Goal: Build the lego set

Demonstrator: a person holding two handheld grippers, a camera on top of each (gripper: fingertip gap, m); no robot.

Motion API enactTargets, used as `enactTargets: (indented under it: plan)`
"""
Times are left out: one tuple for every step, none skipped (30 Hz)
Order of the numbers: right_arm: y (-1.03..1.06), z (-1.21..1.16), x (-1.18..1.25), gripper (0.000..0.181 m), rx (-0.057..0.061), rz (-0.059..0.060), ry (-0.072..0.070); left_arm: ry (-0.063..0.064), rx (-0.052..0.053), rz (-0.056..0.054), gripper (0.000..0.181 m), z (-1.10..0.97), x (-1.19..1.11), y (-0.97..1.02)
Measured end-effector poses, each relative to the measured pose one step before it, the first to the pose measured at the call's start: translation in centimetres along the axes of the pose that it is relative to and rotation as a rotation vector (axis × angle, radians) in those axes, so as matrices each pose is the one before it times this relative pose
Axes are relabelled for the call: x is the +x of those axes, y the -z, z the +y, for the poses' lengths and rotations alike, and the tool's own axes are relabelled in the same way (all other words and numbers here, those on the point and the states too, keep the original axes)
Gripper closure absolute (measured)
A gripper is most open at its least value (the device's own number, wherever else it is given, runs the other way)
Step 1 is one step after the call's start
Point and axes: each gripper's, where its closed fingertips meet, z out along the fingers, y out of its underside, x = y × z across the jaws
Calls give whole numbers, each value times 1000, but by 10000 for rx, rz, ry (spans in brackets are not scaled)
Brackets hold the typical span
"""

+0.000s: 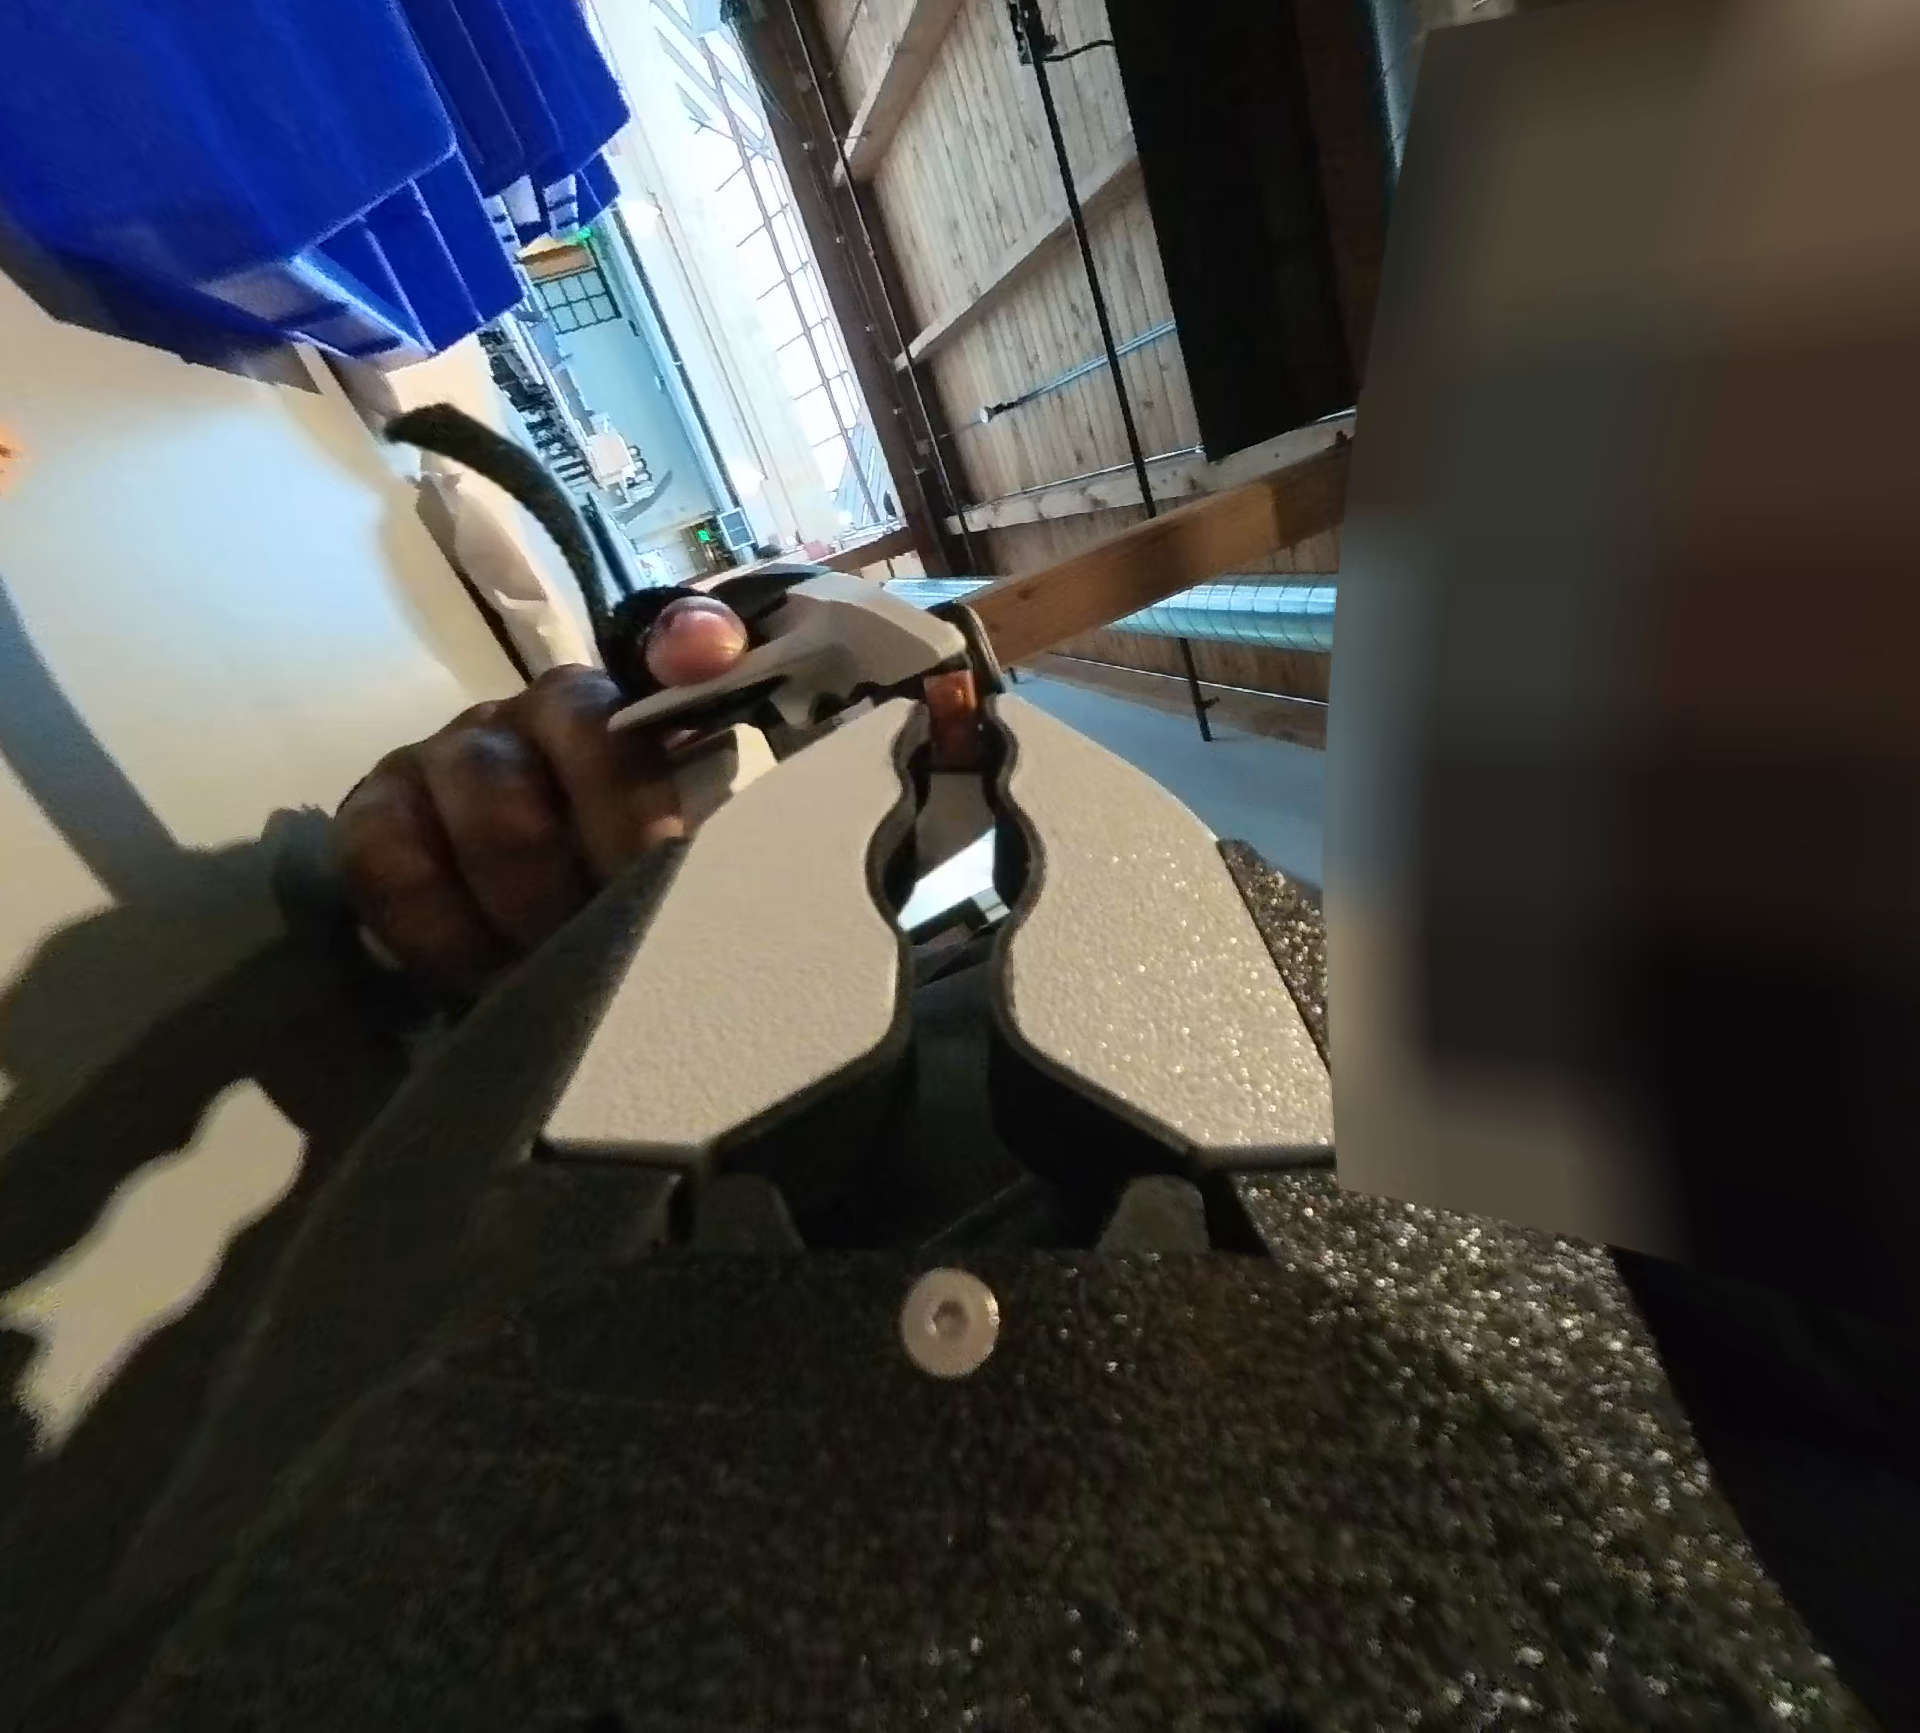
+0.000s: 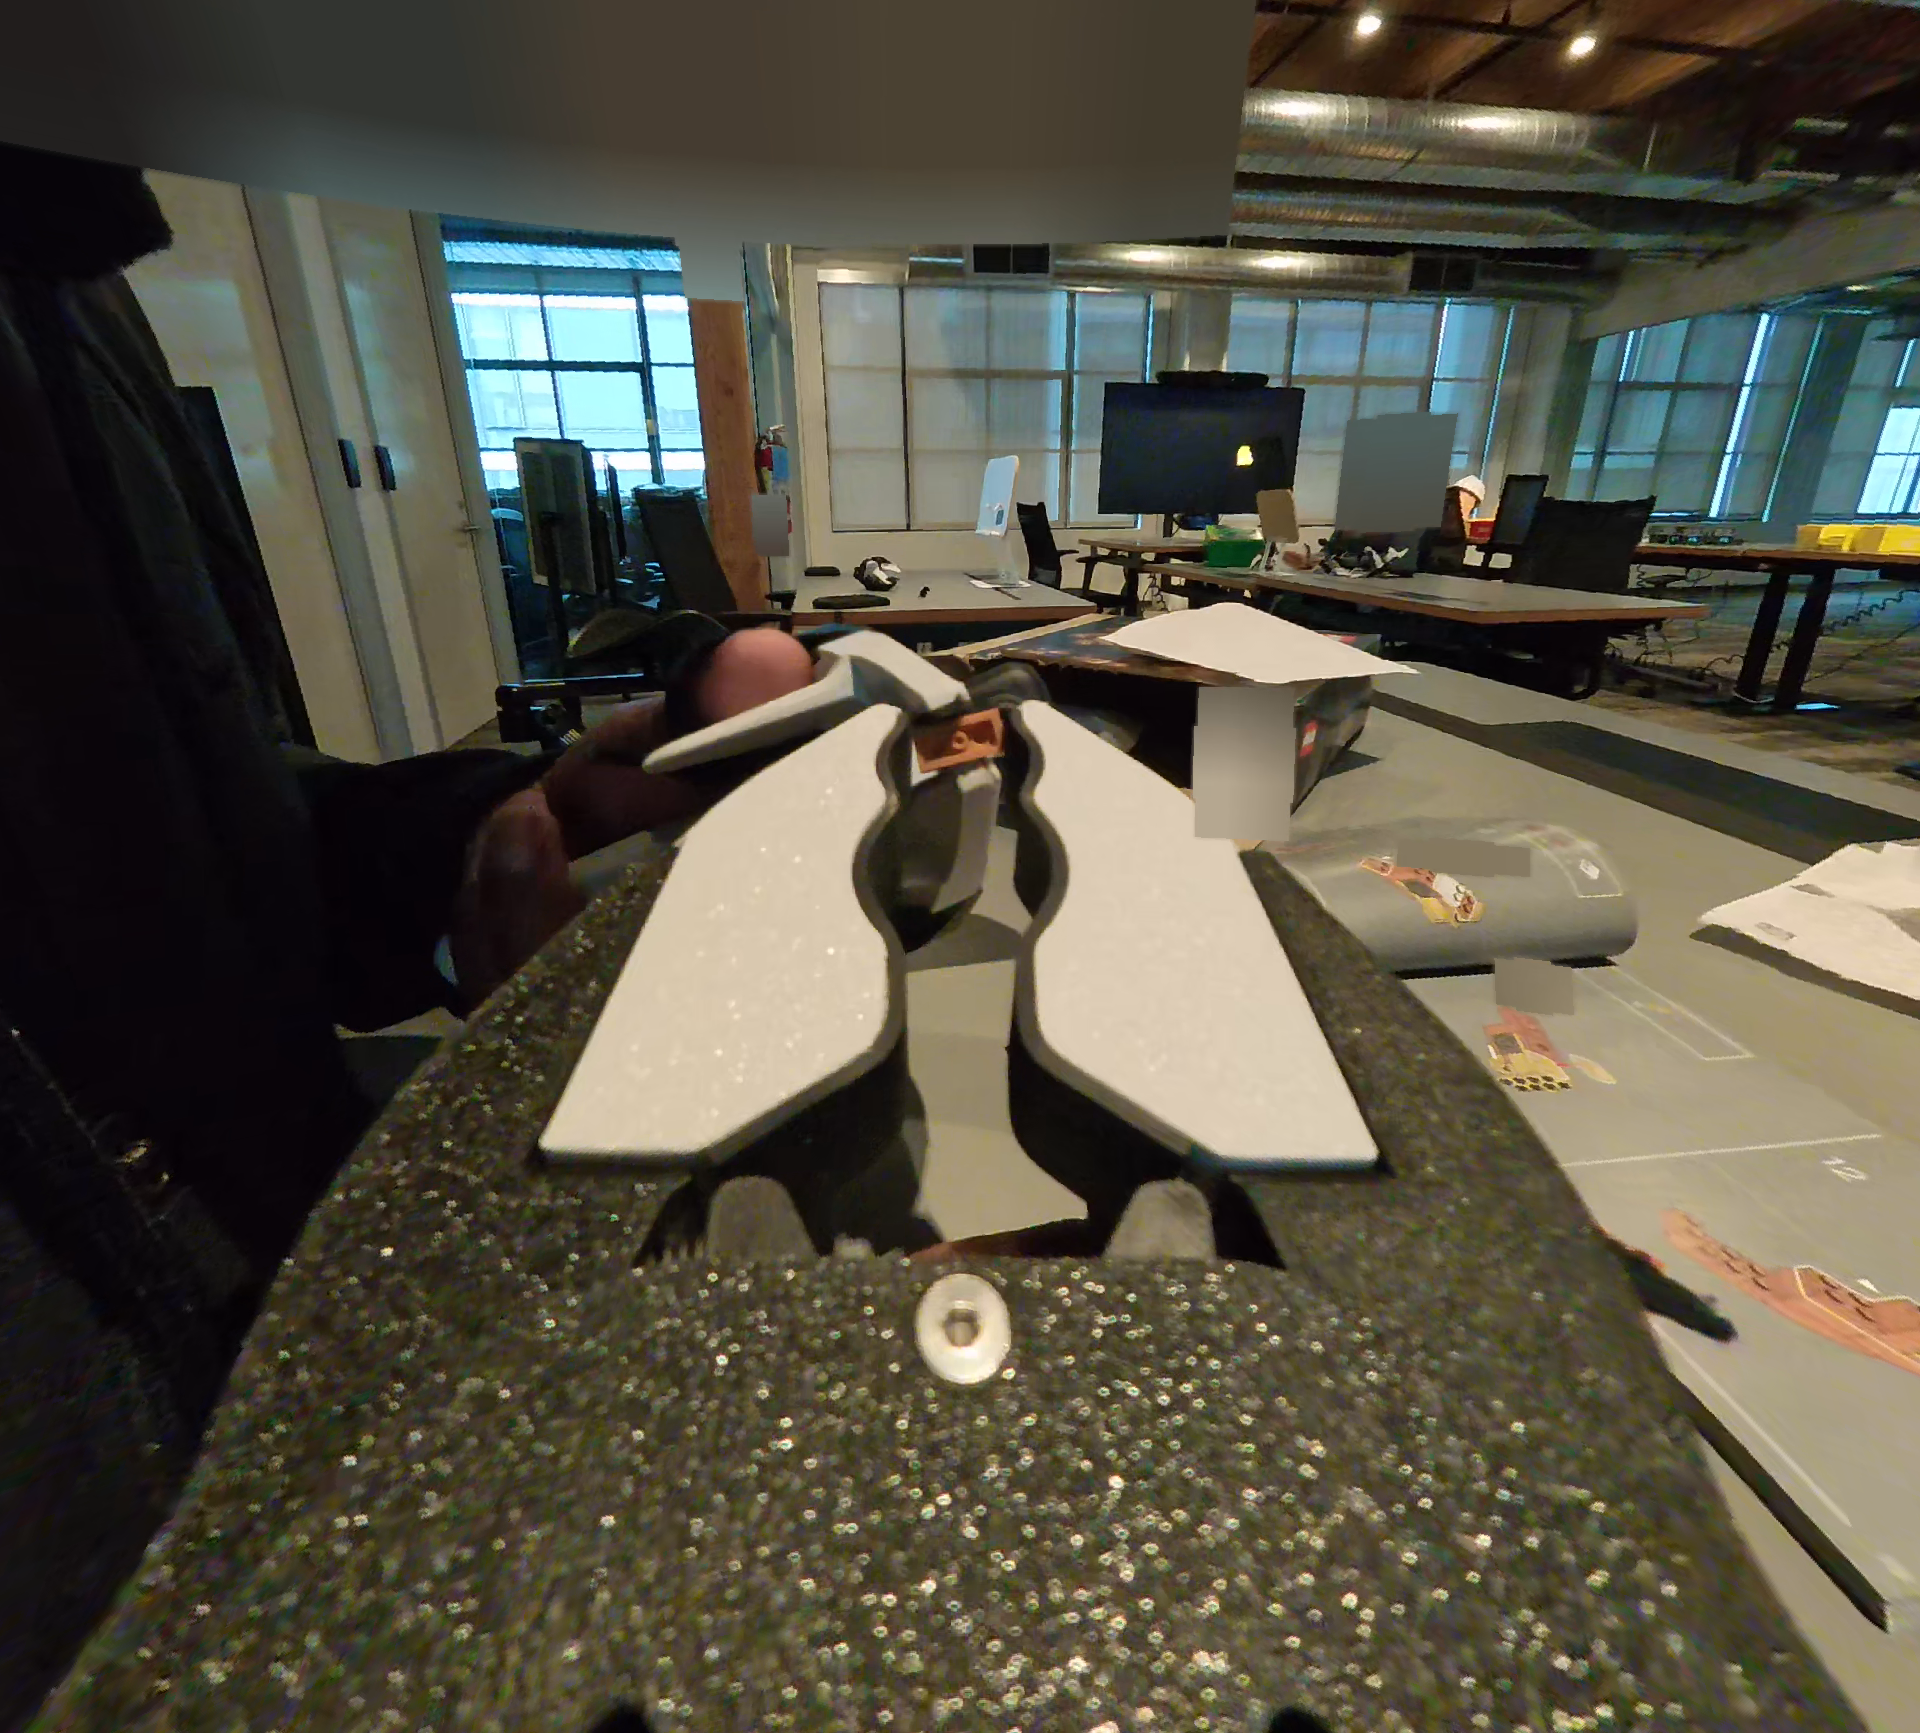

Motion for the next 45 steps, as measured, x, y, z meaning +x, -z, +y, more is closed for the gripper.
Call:
enactTargets:
  plan:
    - [-18,12,-3,165,2,-18,-37,-109,-35,-35,173,20,11,10]
    - [-18,49,29,165,-30,3,-63,-108,-41,-56,173,-3,4,24]
    - [-30,106,82,165,-67,17,-111,-213,-44,-134,173,-50,-79,41]
    - [-5,38,30,164,-28,-14,-149,-409,-75,-243,173,-36,-140,71]
    - [29,-43,-25,162,18,-56,-175,-550,-122,-288,173,-17,-119,92]
    - [56,-25,-20,157,5,-59,-196,-615,-86,-285,174,-141,-36,145]
    - [46,139,149,153,-121,17,-295,-710,-71,-310,174,-262,-7,240]
    - [29,263,126,152,-233,-68,-498,-919,-131,-393,174,-318,-51,321]
    - [11,194,-53,150,-216,-222,-685,-1198,-224,-485,174,-329,-123,422]
    - [-12,49,-6,150,-158,-192,-805,-1501,-358,-446,174,-228,-73,428]
    - [-61,-50,148,150,-116,-78,-866,-1790,-520,-273,174,29,57,418]
    - [-139,-74,-45,150,-111,-245,-929,-1847,-625,-229,174,272,-19,370]
    - [-227,-29,-229,150,-168,-400,-1017,-1770,-641,-167,174,412,-75,297]
    - [-294,58,-121,151,-200,-327,-939,-1630,-617,57,174,492,129,230]
    - [-314,145,-114,150,-212,-297,-723,-1423,-425,170,174,334,243,161]
    - [-307,251,-109,149,-234,-298,-542,-1133,-214,210,174,98,223,82]
    - [-299,369,78,148,-280,-189,-447,-792,-63,298,174,-86,255,56]
    - [-224,299,104,146,-195,-174,-358,-478,67,277,174,-218,138,27]
    - [-136,164,103,146,-74,-163,-328,-254,39,206,174,-161,-24,19]
    - [-63,41,3,146,33,-215,-325,-213,-45,187,174,-28,-27,19]
    - [-15,11,-89,147,52,-249,-291,-276,-72,197,174,41,66,33]
    - [-10,104,38,150,-17,-141,-229,-279,-64,200,174,30,150,43]
    - [-30,179,112,148,-75,-60,-170,-236,-40,173,174,-5,146,24]
    - [-56,187,-63,149,-79,-144,-111,-180,1,153,174,-80,134,1]
    - [-78,225,-92,149,-115,-145,-128,-149,-2,123,174,-69,110,-21]
    - [-93,206,-28,149,-115,-78,-97,-150,-18,70,174,-33,46,-59]
    - [-67,112,-1,149,-56,-30,-28,-153,-53,93,174,38,93,-66]
    - [-54,76,14,149,-60,-14,-17,-158,-56,136,174,58,170,-73]
    - [-40,55,-27,149,-53,-39,-14,-150,-56,151,174,46,213,-68]
    - [-12,-24,-27,150,-14,-35,-7,-119,-34,117,174,-5,153,-66]
    - [-10,44,27,151,-53,1,-10,-74,7,76,174,-60,69,-37]
    - [-20,106,35,152,-88,13,-1,-45,42,55,174,-118,32,-14]
    - [-40,121,-9,152,-85,-4,12,-34,70,58,174,-157,45,-4]
    - [-45,109,-21,153,-68,-12,7,-18,62,89,174,-133,99,6]
    - [-55,128,-6,155,-74,5,19,-11,33,101,174,-86,123,-6]
    - [-42,98,-13,159,-54,5,54,-22,-13,111,174,-4,144,-20]
    - [-47,104,-74,162,-59,-18,43,-38,-39,86,174,48,106,-38]
    - [-23,68,-93,166,-40,-41,27,-32,-23,73,174,44,95,-8]
    - [-19,33,-15,166,-16,24,24,15,12,46,174,24,47,-9]
    - [-2,48,-5,166,-14,9,18,49,46,47,174,-30,54,6]
    - [-8,63,19,166,-9,12,16,50,45,51,174,-8,71,-16]
    - [26,11,81,166,48,45,42,56,13,40,174,36,56,-23]
    - [83,-113,116,166,157,69,51,59,-31,-42,174,123,-50,-12]
    - [133,-174,131,171,204,84,82,89,-51,-143,173,165,-195,-12]
    - [190,-216,249,179,240,165,145,162,42,-202,171,40,-247,28]
